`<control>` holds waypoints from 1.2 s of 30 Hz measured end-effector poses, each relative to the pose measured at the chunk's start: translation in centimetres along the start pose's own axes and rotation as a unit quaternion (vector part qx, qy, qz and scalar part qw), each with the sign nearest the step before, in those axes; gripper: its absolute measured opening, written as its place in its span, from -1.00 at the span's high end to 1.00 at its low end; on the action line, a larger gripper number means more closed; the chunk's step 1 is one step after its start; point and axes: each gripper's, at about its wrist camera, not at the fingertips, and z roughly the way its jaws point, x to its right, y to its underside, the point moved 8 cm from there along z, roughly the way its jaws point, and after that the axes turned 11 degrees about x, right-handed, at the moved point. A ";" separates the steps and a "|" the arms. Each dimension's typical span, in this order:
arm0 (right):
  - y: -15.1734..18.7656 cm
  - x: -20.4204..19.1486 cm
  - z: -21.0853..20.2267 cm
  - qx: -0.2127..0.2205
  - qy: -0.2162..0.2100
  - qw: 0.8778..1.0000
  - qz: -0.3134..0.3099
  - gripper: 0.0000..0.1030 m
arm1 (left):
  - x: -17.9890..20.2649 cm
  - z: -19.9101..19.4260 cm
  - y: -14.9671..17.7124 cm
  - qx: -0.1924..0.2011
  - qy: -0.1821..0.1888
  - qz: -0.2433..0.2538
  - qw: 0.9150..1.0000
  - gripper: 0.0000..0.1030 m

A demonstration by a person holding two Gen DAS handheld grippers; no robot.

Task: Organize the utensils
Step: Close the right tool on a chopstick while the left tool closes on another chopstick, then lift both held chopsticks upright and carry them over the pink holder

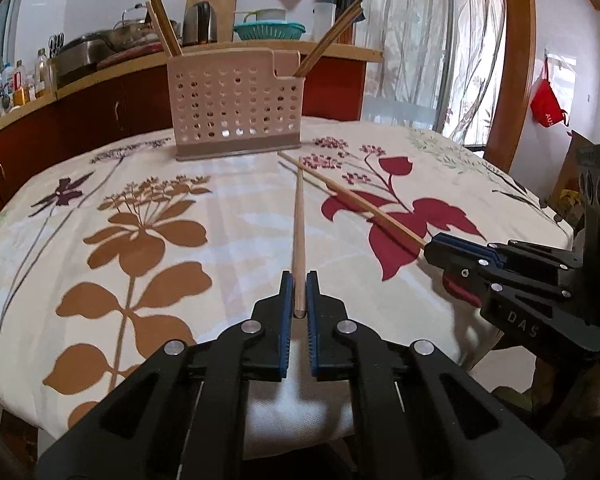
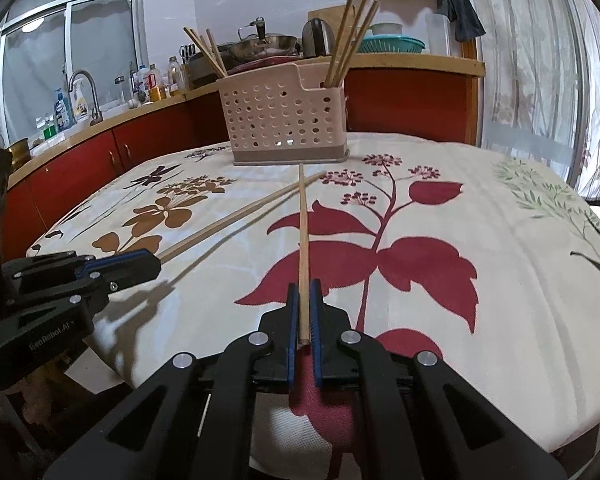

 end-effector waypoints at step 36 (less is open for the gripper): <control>-14.3 -0.2 -6.3 0.149 0.013 0.989 -0.020 0.88 | -4.2 -8.2 -12.7 0.155 -0.032 -0.012 0.987 0.87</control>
